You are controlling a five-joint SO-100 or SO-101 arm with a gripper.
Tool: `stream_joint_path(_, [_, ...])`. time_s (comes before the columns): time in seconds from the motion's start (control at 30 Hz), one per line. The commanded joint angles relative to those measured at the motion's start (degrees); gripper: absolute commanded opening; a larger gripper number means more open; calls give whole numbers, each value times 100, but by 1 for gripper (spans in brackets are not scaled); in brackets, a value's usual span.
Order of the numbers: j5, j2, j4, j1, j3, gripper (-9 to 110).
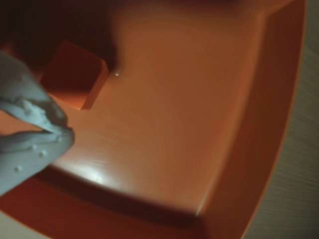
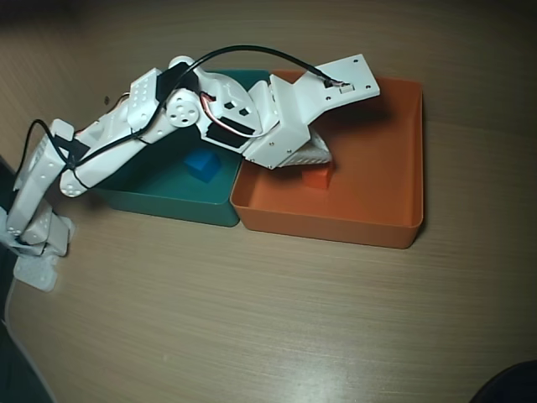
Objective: Grasp a cube and put it in the box.
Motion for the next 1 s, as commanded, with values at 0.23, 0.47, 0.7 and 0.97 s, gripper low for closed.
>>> stream_joint_path(0.23, [0, 1696, -18, 466, 79, -6])
stream_joint_path(0.47, [-26, 3595, -105, 826, 2566, -6])
stream_joint_path(0.7, [-35, 6003, -105, 1714, 5309, -6])
stream_joint_path(0.97, [-44, 8464, -105, 2830, 8534, -6])
